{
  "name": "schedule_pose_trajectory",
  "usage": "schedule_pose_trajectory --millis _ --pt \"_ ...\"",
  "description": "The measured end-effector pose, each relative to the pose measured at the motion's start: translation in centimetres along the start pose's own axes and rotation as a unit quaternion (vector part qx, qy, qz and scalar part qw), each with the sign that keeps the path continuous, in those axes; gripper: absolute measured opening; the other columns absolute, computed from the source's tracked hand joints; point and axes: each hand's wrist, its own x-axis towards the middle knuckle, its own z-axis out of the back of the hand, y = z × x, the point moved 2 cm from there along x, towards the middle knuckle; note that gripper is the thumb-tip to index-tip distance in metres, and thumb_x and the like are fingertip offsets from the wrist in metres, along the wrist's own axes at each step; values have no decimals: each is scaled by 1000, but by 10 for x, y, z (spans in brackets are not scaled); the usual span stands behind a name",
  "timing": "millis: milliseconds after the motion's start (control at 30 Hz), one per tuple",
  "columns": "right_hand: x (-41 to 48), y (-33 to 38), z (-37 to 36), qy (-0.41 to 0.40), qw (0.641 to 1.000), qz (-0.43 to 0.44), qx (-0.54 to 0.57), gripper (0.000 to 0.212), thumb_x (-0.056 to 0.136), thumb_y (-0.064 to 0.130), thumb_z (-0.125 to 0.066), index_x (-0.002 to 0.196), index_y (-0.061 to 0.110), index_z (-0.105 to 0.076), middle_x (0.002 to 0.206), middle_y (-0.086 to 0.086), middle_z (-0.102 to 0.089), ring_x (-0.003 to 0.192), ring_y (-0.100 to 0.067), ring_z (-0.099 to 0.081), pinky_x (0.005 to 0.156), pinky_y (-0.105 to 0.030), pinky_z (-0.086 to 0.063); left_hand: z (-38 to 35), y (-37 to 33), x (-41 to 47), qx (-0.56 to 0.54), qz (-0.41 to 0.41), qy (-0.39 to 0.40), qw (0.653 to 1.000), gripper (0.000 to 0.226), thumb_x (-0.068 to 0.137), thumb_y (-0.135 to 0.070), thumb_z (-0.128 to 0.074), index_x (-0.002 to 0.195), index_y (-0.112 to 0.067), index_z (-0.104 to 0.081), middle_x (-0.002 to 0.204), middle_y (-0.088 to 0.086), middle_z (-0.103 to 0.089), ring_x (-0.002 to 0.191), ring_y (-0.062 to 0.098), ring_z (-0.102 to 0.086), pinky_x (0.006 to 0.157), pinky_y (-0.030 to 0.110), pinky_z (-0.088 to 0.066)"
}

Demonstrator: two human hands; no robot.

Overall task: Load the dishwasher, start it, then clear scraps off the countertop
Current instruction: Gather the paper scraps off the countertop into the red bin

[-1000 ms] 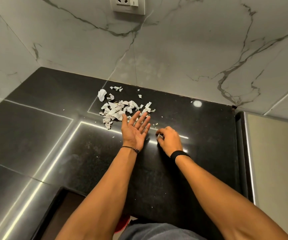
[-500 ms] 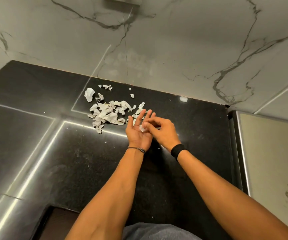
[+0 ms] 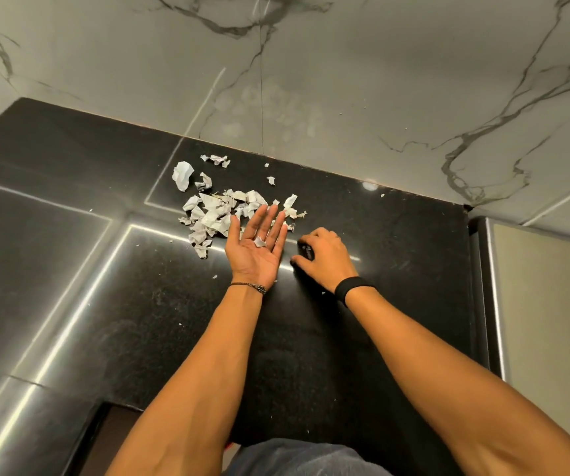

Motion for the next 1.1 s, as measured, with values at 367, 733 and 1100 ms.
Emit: schedule_pose_trajectory --millis 367,733,1100 --pt "-2 17 0 19 995 87 -47 23 95 14 -57 109 19 -75 108 -5 -70 103 -30 -62 91 -40 -47 3 1 -1 14 -4 0 1000 67 99 -60 -48 135 -5 -61 136 14 -65 124 30 -63 112 42 -45" --pt "-5 30 36 -17 880 -57 470 20 82 -3 -75 102 2 -76 97 -10 -77 96 -23 -73 90 -33 -59 0 14 -2 -18 1 0 1000 68 100 -59 -44 142 -8 -56 135 13 -65 125 27 -63 105 40 -49" --pt "0 50 41 -23 939 10 342 25 81 1 -77 103 13 -76 93 0 -76 87 -8 -72 83 -23 -58 -9 19 6 -119 9 47 992 62 105 -52 -36 136 -3 -57 139 20 -60 132 35 -56 107 48 -49"
